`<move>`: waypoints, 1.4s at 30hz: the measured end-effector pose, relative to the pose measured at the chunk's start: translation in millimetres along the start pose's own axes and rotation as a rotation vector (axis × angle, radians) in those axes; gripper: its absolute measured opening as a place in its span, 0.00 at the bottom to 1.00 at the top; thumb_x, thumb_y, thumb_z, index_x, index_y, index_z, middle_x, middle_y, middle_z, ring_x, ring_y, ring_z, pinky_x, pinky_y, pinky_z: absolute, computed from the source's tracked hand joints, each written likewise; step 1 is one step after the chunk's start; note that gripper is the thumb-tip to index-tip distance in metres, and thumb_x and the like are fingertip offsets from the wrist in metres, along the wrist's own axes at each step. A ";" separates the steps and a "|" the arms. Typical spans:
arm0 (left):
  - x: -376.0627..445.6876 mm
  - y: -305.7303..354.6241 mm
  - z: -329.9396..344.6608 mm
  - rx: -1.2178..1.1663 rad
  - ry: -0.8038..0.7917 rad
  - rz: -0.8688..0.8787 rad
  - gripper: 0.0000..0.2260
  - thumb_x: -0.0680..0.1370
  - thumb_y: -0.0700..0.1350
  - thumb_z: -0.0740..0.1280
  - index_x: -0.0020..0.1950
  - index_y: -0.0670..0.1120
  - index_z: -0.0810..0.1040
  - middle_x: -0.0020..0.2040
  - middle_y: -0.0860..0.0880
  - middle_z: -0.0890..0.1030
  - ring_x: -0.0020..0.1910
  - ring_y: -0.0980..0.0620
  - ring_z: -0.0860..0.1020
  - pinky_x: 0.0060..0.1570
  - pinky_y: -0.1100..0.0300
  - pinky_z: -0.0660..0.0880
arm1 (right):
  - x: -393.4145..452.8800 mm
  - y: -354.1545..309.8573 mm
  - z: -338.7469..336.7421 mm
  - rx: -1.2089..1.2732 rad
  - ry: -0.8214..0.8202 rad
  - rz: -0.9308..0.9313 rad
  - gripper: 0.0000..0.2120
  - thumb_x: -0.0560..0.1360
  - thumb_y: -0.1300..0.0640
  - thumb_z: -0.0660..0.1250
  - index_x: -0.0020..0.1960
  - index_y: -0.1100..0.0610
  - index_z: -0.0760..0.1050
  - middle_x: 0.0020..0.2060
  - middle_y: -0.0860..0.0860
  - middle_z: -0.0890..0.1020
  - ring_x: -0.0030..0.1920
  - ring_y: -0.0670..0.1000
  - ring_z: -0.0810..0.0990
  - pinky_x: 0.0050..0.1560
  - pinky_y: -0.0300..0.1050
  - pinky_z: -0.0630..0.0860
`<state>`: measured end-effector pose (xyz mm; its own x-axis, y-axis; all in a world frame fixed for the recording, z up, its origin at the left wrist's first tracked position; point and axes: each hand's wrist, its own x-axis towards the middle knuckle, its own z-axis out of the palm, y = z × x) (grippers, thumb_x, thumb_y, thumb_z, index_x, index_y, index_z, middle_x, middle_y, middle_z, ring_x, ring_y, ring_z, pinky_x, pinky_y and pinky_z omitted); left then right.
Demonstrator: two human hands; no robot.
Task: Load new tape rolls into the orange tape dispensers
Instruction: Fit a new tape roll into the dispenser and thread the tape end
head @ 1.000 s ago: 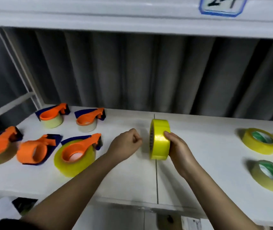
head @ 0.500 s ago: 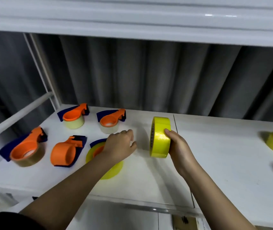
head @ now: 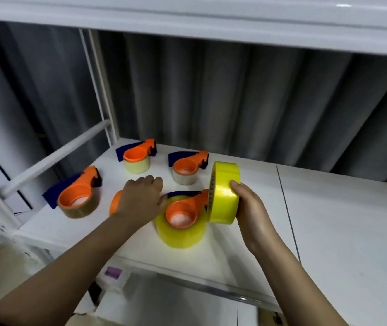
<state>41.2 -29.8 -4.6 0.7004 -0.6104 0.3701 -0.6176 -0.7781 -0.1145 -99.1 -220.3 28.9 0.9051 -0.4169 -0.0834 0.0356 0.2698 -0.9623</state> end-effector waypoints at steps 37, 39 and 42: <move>-42.4 -95.7 -32.7 -1.633 -0.115 -0.451 0.08 0.82 0.44 0.56 0.48 0.54 0.73 0.42 0.52 0.78 0.40 0.56 0.77 0.38 0.72 0.72 | -7.2 46.0 187.7 0.010 0.356 -0.032 0.11 0.75 0.43 0.64 0.48 0.48 0.79 0.39 0.45 0.84 0.43 0.44 0.83 0.39 0.37 0.77; -46.2 -90.4 -32.9 -1.604 -0.064 -0.414 0.07 0.82 0.44 0.56 0.50 0.54 0.73 0.45 0.54 0.79 0.41 0.60 0.78 0.39 0.76 0.71 | -6.5 49.0 192.6 0.064 0.325 -0.030 0.09 0.74 0.45 0.65 0.46 0.49 0.79 0.37 0.45 0.85 0.44 0.48 0.83 0.47 0.46 0.80; -48.1 -86.2 -32.7 -1.557 -0.034 -0.371 0.07 0.82 0.47 0.56 0.57 0.53 0.71 0.50 0.55 0.78 0.45 0.64 0.77 0.42 0.76 0.71 | -6.2 49.6 201.4 0.118 0.297 -0.006 0.13 0.70 0.44 0.67 0.49 0.50 0.80 0.43 0.49 0.85 0.51 0.53 0.83 0.58 0.55 0.77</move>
<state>49.0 71.5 17.7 0.8817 -0.4506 0.1397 -0.1503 0.0124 0.9886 -17.6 -29.5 33.9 0.7421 -0.6494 -0.1661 0.1054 0.3578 -0.9278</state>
